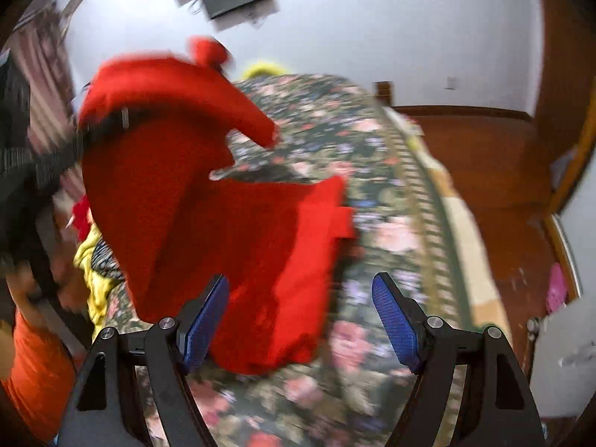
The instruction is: Fold large clothes
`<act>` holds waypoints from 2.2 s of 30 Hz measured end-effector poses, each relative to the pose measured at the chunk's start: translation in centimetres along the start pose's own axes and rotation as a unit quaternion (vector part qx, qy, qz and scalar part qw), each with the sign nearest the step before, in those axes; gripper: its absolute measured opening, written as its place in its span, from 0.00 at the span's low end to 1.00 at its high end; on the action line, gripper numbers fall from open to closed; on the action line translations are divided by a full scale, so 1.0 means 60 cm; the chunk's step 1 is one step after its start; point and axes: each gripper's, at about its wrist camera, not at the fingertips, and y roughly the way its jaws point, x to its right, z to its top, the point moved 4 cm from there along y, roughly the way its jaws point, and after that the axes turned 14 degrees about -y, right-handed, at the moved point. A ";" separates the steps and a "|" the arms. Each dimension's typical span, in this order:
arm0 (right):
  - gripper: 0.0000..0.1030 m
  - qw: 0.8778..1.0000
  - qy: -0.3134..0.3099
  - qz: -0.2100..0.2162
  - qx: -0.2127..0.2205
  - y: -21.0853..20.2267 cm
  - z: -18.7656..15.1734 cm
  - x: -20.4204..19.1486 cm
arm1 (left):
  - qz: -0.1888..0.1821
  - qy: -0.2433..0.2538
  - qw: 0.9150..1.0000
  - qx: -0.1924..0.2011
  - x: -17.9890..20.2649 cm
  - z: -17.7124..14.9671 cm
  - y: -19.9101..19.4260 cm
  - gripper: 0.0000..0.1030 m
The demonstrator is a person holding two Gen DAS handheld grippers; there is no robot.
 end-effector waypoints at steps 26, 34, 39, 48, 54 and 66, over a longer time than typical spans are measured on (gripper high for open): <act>0.75 0.982 0.085 0.157 -0.058 0.095 -0.027 -0.040 | 0.005 0.039 0.986 -0.160 -0.085 -0.156 -0.053 0.78; 0.75 0.965 0.137 0.206 -0.086 0.170 0.006 -0.062 | 0.101 0.012 0.977 -0.190 -0.215 -0.196 -0.007 0.85; 0.79 0.972 0.116 0.173 -0.109 0.176 0.003 -0.085 | 0.067 -0.003 0.970 -0.232 -0.210 -0.260 0.032 0.86; 0.80 0.984 -0.064 -0.058 -0.157 0.193 -0.063 -0.077 | 0.052 -0.036 0.970 -0.237 -0.223 -0.289 0.037 0.86; 0.81 0.986 0.060 -0.001 -0.153 0.173 -0.123 0.011 | 0.035 -0.054 0.968 -0.244 -0.233 -0.295 0.012 0.86; 0.81 0.997 0.023 -0.007 -0.071 0.038 -0.063 0.003 | 0.116 0.023 0.972 -0.205 -0.262 -0.268 -0.063 0.86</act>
